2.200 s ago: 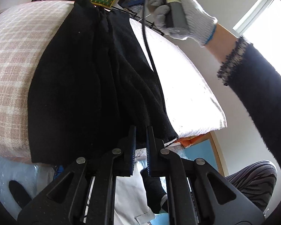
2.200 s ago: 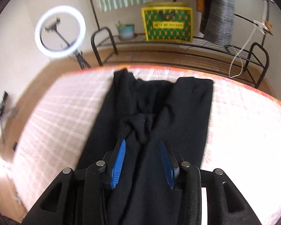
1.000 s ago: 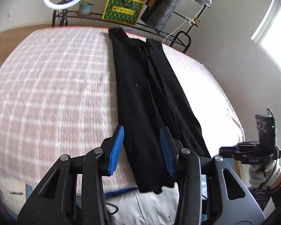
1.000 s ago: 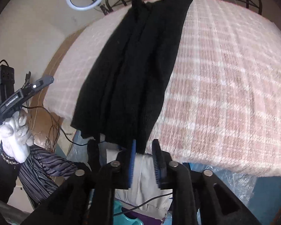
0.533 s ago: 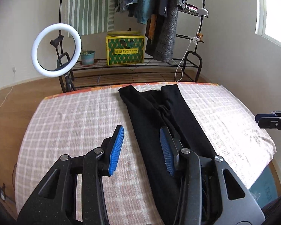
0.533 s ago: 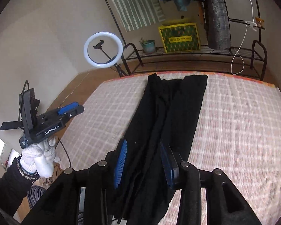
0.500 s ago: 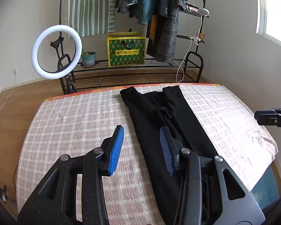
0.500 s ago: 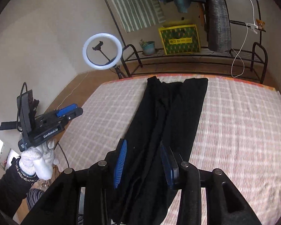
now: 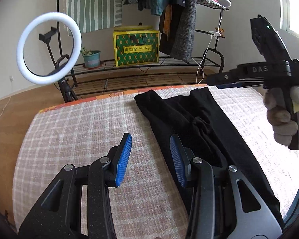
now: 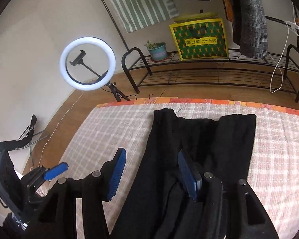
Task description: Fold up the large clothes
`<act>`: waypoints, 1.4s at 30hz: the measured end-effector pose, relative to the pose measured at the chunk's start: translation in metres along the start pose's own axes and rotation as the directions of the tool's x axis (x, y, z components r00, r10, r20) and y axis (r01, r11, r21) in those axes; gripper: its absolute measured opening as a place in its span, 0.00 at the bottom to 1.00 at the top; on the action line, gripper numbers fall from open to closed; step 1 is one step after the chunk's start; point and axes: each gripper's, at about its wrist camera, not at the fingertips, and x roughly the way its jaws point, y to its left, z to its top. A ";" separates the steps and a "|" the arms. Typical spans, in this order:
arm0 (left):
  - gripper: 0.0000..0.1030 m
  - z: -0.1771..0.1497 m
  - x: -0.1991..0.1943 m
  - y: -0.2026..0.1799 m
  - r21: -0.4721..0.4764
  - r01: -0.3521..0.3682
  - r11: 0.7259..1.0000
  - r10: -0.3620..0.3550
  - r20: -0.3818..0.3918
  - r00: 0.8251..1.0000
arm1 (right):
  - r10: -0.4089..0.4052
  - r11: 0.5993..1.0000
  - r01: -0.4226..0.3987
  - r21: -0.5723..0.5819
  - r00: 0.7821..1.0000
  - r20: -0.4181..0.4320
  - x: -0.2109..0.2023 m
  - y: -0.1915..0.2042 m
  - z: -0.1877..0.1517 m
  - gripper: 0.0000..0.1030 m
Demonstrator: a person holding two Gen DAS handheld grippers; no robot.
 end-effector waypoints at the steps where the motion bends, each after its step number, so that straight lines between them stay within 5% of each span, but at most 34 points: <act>1: 0.40 -0.002 0.014 0.005 -0.011 0.004 1.000 -0.005 -0.018 1.000 | 0.004 1.000 -0.004 0.000 1.000 -0.014 0.019 -0.003 0.007 0.57; 8: 0.40 -0.013 0.080 0.022 -0.027 0.064 0.998 -0.066 -0.093 0.994 | 0.019 0.998 -0.016 0.055 0.999 -0.047 0.122 -0.028 0.037 0.57; 14: 0.40 -0.018 0.105 0.022 -0.016 0.087 0.996 -0.088 -0.107 0.990 | 0.013 0.999 -0.011 0.040 0.998 -0.063 0.166 -0.033 0.054 0.55; 16: 0.40 -0.020 0.111 0.023 -0.020 0.092 0.996 -0.094 -0.115 0.989 | 0.003 0.999 0.001 0.049 0.997 -0.082 0.176 -0.035 0.054 0.46; 18: 0.40 -0.022 0.114 0.023 -0.017 0.093 0.996 -0.094 -0.118 0.989 | 0.021 0.998 -0.014 0.065 0.994 -0.112 0.184 -0.038 0.053 0.12; 19: 0.40 -0.023 0.115 0.023 -0.015 0.091 0.996 -0.092 -0.118 0.989 | 0.032 0.997 -0.024 0.067 0.992 -0.126 0.186 -0.039 0.051 0.04; 22: 0.40 -0.024 0.113 0.023 -0.013 0.089 0.996 -0.090 -0.118 0.989 | -0.050 0.998 0.053 0.022 0.993 -0.102 0.176 -0.041 0.052 0.03; 26: 0.40 -0.025 0.111 0.019 0.000 0.085 0.996 -0.085 -0.114 0.990 | -0.093 0.984 0.111 0.141 0.987 -0.128 0.181 -0.077 0.050 0.03; 32: 0.40 -0.027 0.113 0.012 0.021 0.079 0.997 -0.076 -0.120 0.990 | -0.192 0.980 0.198 0.032 0.972 -0.139 0.189 -0.063 0.049 0.04; 35: 0.40 -0.027 0.111 0.010 0.031 0.076 0.997 -0.072 -0.116 0.991 | -0.236 0.970 0.241 0.038 0.966 -0.100 0.173 -0.067 0.051 0.28; 42: 0.40 -0.027 0.078 0.011 0.016 0.068 0.998 -0.066 -0.097 0.993 | -0.166 0.981 0.165 0.104 0.986 -0.002 0.101 -0.072 0.040 0.29</act>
